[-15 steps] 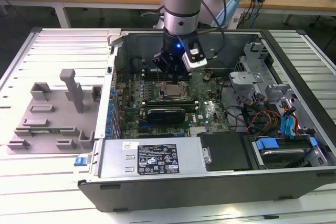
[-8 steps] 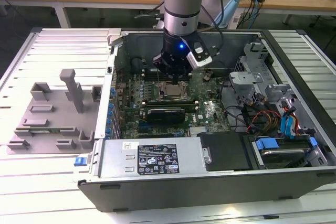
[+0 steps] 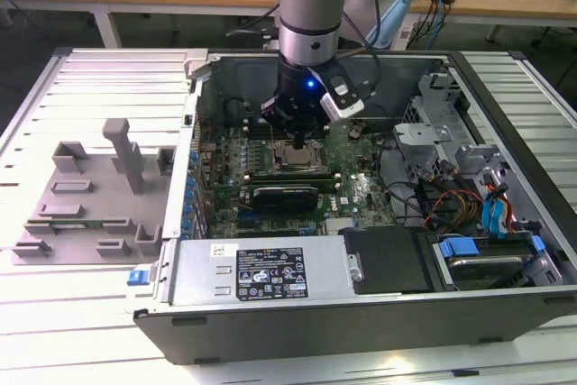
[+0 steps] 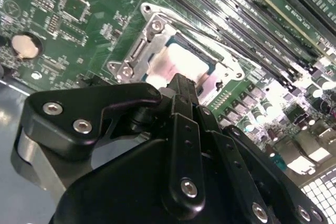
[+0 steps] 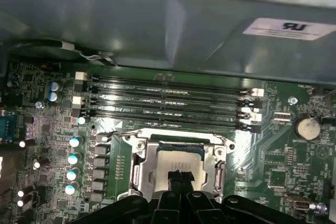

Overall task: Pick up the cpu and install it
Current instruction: 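Close the cpu cover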

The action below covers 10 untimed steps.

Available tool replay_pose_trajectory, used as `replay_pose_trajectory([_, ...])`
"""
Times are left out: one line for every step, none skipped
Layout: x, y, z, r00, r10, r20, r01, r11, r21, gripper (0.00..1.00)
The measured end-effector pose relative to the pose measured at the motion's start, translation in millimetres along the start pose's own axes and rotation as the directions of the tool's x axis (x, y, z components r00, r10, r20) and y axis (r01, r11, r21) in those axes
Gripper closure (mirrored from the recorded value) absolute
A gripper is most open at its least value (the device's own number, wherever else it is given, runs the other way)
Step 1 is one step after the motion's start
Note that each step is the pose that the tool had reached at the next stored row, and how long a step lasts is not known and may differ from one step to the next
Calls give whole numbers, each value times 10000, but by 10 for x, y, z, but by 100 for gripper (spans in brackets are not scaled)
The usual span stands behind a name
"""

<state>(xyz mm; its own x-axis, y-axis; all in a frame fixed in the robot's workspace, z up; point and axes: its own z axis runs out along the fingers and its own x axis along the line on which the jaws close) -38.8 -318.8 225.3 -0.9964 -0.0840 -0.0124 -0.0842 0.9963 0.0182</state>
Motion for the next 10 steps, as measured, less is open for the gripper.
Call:
replay_pose_trajectory([21, 1, 5, 10000, 2, -1, -2, 10000, 1, 89])
replay_pose_trajectory([55, 4, 15, 10000, 10, 0, -10, 10000, 0, 89])
replay_pose_trajectory([79, 6, 23, 10000, 20, 0, -20, 10000, 0, 89])
replay_pose_trajectory([103, 8, 37, 10000, 37, 1, -37, 10000, 1, 89])
replay_pose_trajectory([121, 9, 50, 10000, 53, 1, -53, 10000, 1, 89])
replay_pose_trajectory([135, 10, 60, 10000, 64, 1, -64, 10000, 1, 89])
replay_pose_trajectory([157, 12, 73, 10000, 79, 1, -79, 10000, 1, 89])
replay_pose_trajectory([171, 12, 80, 10000, 88, 1, -88, 10000, 2, 89])
replay_pose_trajectory([186, 9, 84, 10000, 95, 1, -95, 10000, 2, 89])
replay_pose_trajectory([197, 3, 88, 10000, 99, 2, -99, 10000, 1, 89])
